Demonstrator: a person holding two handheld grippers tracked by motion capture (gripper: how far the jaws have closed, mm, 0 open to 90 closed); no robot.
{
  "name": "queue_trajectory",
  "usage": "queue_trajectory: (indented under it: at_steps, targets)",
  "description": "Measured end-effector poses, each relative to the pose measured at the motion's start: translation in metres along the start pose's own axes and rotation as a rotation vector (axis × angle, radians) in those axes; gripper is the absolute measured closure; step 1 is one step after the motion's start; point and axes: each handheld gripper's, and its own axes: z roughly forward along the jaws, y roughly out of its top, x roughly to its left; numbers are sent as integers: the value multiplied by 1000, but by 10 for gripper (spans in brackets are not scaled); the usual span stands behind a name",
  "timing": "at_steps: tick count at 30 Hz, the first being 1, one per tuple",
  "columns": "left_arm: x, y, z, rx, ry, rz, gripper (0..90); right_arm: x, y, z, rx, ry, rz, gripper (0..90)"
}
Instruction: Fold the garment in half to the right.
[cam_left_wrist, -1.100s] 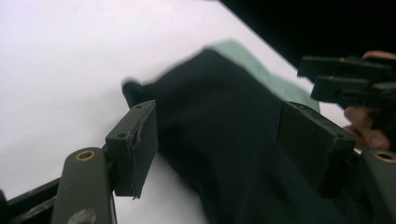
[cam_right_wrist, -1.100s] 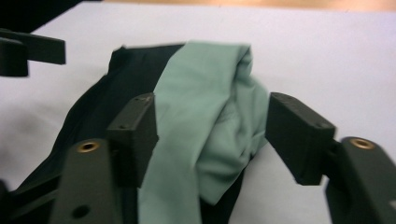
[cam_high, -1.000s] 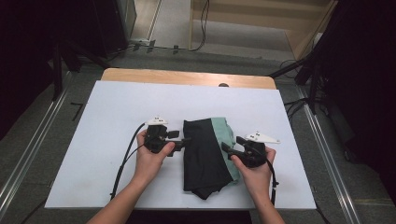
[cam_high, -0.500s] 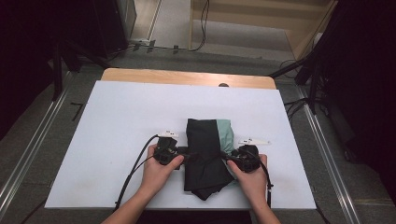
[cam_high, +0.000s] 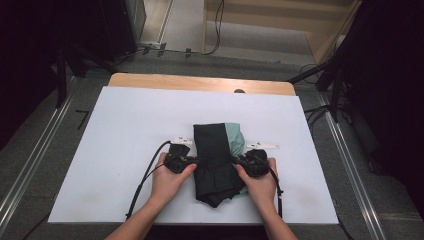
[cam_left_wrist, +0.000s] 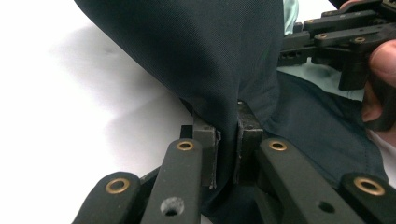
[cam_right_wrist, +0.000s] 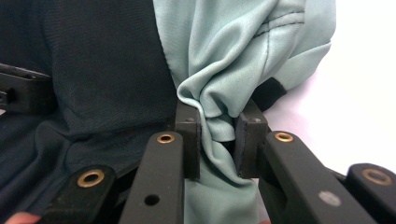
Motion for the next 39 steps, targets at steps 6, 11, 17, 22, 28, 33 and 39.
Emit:
queue_trajectory:
  at_steps: [6, 11, 17, 22, 28, 33, 39]
  targets:
    - [30, 3, -20, -31, 72, -26, 822, 22, 20, 26, -25, 13, -7, 738]
    - [52, 8, -35, -63, 119, -49, 821, 38, 33, 44, -68, 34, -17, 736]
    - [64, 9, -32, -46, 125, -72, 805, 44, 39, 49, -91, 14, -12, 667]
    - [63, 5, -34, -64, 148, -72, 720, 32, 32, 29, -120, 47, -26, 538]
    - [59, 0, -34, -77, 145, -75, 605, 22, 20, 15, -71, 27, -93, 859]
    - [55, -5, -43, -112, 138, -62, 503, 17, 12, 15, -40, 44, -89, 881]
    - [50, -13, -58, -187, 148, -15, 380, 18, 16, -2, -153, 88, -95, 702]
